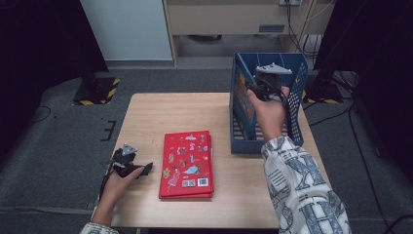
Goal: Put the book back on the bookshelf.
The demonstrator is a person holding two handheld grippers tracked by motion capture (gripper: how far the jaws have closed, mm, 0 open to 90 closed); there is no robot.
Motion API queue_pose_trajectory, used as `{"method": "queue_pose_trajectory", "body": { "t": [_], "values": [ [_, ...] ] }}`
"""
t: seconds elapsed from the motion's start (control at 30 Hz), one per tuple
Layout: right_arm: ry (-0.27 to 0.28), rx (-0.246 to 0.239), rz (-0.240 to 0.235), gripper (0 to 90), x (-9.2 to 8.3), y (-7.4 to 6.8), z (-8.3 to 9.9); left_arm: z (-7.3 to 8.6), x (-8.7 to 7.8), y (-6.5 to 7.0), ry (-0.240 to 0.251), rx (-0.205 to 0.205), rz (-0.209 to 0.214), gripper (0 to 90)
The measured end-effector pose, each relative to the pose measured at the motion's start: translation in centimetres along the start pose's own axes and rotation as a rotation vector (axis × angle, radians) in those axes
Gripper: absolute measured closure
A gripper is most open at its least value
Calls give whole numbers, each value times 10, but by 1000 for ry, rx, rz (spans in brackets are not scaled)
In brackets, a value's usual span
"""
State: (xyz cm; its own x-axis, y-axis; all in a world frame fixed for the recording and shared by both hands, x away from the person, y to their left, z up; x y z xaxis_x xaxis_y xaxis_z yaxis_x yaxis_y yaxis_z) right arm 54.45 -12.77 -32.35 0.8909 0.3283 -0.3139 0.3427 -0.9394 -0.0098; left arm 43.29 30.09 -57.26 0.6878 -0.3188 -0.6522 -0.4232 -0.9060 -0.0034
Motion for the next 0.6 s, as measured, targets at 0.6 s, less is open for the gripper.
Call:
{"method": "queue_pose_trajectory", "body": {
  "t": [0.6],
  "values": [
    [-58, 8, 1, 785, 5, 0, -2, 0, 0, 1, -1, 4, 3, 0]
  ]
}}
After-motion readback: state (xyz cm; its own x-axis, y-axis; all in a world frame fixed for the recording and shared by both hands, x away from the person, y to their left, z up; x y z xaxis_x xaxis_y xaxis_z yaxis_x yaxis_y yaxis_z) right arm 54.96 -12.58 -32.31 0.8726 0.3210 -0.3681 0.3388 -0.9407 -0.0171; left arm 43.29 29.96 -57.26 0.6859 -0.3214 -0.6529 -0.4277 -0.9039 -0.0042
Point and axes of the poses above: each handheld gripper's, and its own axes: x roughly forward along the jaws, z roughly out of its underside, y roughly to its right, the point moved 5 cm from there along x, roughly forward along the jaws, and after that the axes turned 5 degrees about y, right-handed, at the moved point
